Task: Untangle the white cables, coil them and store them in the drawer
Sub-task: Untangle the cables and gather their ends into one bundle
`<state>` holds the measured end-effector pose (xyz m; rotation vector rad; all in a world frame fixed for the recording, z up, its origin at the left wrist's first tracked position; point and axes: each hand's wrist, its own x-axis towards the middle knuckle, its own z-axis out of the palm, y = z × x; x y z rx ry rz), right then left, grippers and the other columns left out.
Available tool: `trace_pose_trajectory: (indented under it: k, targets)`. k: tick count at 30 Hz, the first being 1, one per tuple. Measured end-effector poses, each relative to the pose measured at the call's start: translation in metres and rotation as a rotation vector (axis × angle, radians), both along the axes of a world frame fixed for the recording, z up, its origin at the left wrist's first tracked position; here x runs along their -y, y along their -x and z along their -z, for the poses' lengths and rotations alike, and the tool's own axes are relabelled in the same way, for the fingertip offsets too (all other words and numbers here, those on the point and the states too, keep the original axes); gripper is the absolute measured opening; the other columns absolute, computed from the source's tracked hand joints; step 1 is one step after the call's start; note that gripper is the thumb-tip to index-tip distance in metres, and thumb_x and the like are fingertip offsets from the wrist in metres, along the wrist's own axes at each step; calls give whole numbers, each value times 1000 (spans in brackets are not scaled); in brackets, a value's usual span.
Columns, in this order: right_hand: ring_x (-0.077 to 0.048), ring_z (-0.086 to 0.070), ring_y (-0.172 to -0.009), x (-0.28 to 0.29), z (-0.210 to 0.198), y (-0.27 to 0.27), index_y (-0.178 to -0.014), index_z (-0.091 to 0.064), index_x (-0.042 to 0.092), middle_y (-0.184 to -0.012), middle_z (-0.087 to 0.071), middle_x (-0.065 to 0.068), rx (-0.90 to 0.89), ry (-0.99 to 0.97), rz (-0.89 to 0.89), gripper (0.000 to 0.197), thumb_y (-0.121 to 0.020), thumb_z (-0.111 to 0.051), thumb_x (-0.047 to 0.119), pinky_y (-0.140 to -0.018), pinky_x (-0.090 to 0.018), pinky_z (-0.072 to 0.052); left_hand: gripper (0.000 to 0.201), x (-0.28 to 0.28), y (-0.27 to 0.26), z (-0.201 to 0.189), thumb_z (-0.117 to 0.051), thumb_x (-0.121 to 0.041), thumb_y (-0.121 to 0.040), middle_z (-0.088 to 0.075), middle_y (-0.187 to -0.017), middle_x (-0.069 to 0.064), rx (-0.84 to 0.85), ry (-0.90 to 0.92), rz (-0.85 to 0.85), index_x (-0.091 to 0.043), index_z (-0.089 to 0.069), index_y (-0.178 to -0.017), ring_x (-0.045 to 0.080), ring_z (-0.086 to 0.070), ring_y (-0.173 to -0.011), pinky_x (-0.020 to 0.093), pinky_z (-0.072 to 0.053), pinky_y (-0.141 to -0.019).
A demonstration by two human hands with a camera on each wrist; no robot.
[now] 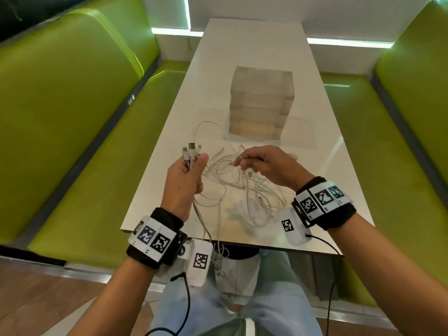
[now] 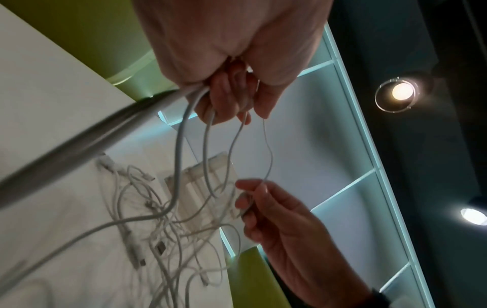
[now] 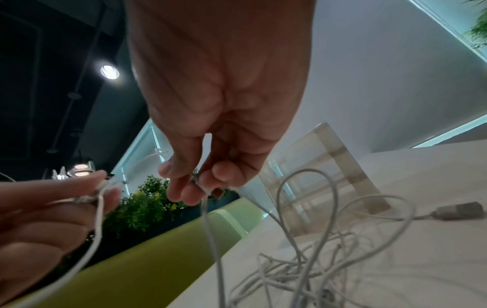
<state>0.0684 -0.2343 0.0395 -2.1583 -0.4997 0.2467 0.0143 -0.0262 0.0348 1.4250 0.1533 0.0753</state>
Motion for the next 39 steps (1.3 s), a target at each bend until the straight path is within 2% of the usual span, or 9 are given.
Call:
trace_pose_trajectory:
  k: [5, 10, 15, 20, 26, 30, 33, 37, 39]
  targets:
    - [-10, -59, -62, 1, -10, 28, -95, -60, 9, -82, -74, -5, -229, -77, -165, 8, -90, -55, 4, -57, -22, -46, 17, 5, 5, -1, -50, -23, -97, -32, -50, -14, 4, 26, 9, -8, -57, -101, 5, -26, -44, 20, -26, -43]
    - [-5, -56, -64, -4, 21, 62, -84, -71, 7, -78, -67, 0, -364, 198, -401, 5, -80, -69, 9, -59, -21, -44, 18, -4, 2, -11, -41, -23, -102, -29, -51, -12, 76, 170, -86, -14, -53, -92, 5, -20, -45, 19, -22, -42]
    - [-23, -64, -71, -8, 59, 85, -83, -72, 9, -85, -71, -12, -438, 260, -395, 9, -76, -72, 14, -64, -28, -51, 20, -4, 2, -16, -42, -26, -102, -28, -53, -10, 97, 171, -80, -14, -55, -93, 7, -21, -47, 19, -24, -42]
    - [-14, -67, -83, -5, 73, 97, -119, -63, 17, -105, -72, -2, -475, 394, -419, 37, -82, -69, 20, -82, -26, -53, 20, -4, 3, -14, -42, -26, -101, -27, -53, -10, 90, 193, -71, -14, -55, -93, 8, -19, -47, 20, -22, -42]
    - [-8, -58, -48, 25, 55, 92, -81, -70, 5, -64, -67, -2, -609, 490, -305, 16, -81, -71, 20, -52, -19, -48, 20, -6, 3, -15, -42, -25, -101, -26, -53, -9, 91, 231, -78, -13, -55, -92, 7, -18, -46, 19, -21, -41]
    - [-6, -56, -48, 45, 33, 76, -77, -67, 11, -63, -65, 5, -436, 522, -91, 16, -84, -67, 25, -46, -17, -43, 21, -4, 2, -14, -42, -25, -101, -25, -53, -8, 87, 249, -58, -13, -54, -89, 7, -17, -46, 19, -21, -40]
    - [-3, -53, -55, 42, 23, 68, -85, -68, 16, -72, -64, 8, -154, 210, 150, 6, -86, -65, 21, -53, -14, -44, 26, -1, 2, -14, -40, -27, -101, -25, -52, -8, 78, 281, -24, -14, -50, -81, 7, -16, -45, 19, -20, -40]
    - [-3, -58, -85, 17, 31, 61, -114, -65, 21, -103, -61, 7, -58, 205, -56, 29, -85, -67, 25, -77, -18, -48, 29, 3, 5, -16, -37, -27, -102, -26, -52, -8, 72, 318, 41, -15, -47, -78, 7, -16, -45, 20, -16, -41]
    - [-7, -60, -87, 2, 35, 64, -113, -67, 21, -106, -63, 6, -129, 281, -184, 27, -87, -65, 27, -81, -22, -48, 30, 5, 6, -16, -35, -27, -103, -27, -52, -8, 70, 325, 68, -15, -46, -78, 6, -17, -44, 21, -15, -42]
